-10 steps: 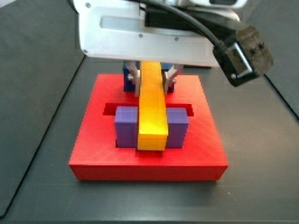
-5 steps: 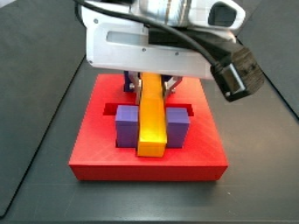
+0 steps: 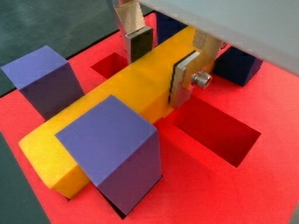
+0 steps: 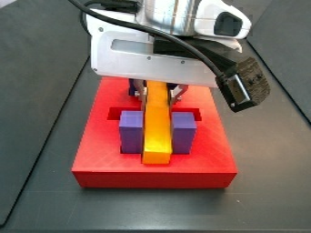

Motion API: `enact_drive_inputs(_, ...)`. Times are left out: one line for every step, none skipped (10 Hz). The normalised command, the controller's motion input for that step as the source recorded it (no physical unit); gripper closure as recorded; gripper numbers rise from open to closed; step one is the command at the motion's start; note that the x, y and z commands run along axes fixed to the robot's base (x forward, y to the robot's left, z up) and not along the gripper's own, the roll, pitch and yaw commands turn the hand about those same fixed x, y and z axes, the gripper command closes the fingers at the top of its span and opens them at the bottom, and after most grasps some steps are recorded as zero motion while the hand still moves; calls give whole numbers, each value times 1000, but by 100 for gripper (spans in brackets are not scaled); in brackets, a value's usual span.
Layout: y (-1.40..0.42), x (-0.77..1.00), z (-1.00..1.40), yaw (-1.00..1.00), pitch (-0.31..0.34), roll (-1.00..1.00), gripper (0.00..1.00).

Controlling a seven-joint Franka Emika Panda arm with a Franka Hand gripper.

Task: Pick up the yellow object. Move up. Move to above the board. Insert the yellow object.
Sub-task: Insert the yellow object.

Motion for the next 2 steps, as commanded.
enact_drive_inputs(0, -97, -257, 0, 40, -26, 100)
enact_drive_inputs(-89, -9, -186, 0, 39, 20, 100)
